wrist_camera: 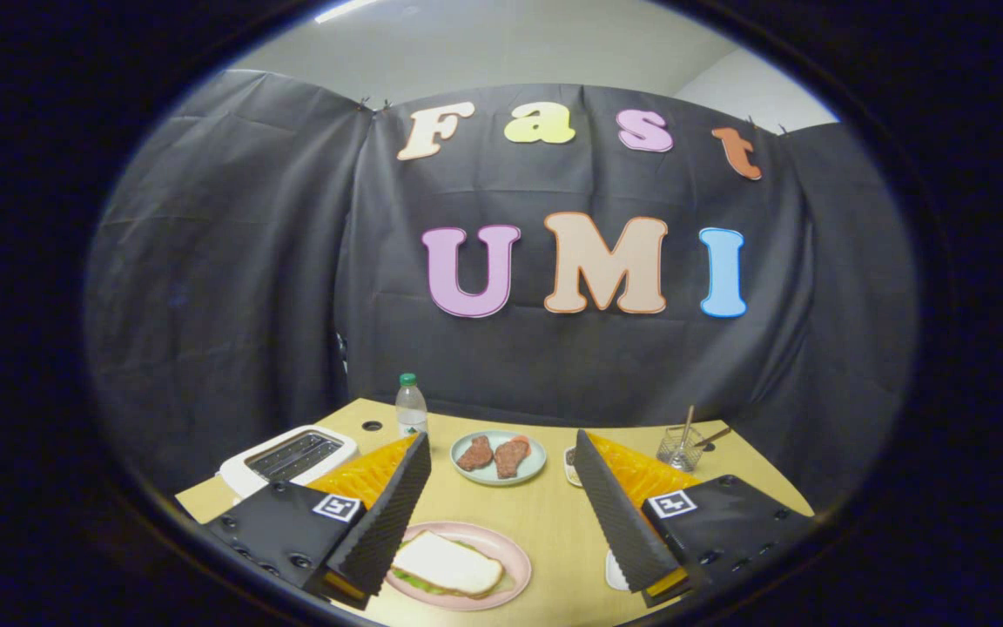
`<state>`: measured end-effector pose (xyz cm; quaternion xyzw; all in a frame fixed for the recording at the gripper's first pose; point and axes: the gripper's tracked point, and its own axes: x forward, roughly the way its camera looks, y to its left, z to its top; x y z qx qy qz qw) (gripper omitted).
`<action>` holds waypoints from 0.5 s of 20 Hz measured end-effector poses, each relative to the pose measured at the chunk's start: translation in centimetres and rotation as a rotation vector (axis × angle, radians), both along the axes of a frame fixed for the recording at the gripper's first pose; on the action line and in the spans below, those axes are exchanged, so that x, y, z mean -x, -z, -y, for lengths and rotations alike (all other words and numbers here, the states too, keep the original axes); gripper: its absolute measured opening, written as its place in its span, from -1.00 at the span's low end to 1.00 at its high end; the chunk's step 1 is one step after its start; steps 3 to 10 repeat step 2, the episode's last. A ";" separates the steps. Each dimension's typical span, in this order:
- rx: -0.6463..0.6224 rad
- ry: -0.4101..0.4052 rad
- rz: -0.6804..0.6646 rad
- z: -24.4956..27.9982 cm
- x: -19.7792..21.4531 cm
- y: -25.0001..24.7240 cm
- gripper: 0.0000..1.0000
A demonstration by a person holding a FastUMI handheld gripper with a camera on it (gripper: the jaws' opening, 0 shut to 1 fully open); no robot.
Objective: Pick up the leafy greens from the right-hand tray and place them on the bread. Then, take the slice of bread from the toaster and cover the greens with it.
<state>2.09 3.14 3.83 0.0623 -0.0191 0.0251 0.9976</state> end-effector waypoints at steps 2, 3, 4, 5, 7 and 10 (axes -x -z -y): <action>0.003 0.001 0.007 0.6 0.1 -0.2 1.00; 0.003 0.001 0.007 0.6 0.1 -0.2 1.00; 0.003 0.001 0.007 0.6 0.1 -0.2 1.00; 0.003 0.001 0.007 0.6 0.1 -0.2 1.00; 0.003 0.001 0.007 0.6 0.1 -0.2 1.00; 0.003 0.001 0.007 0.6 0.1 -0.2 1.00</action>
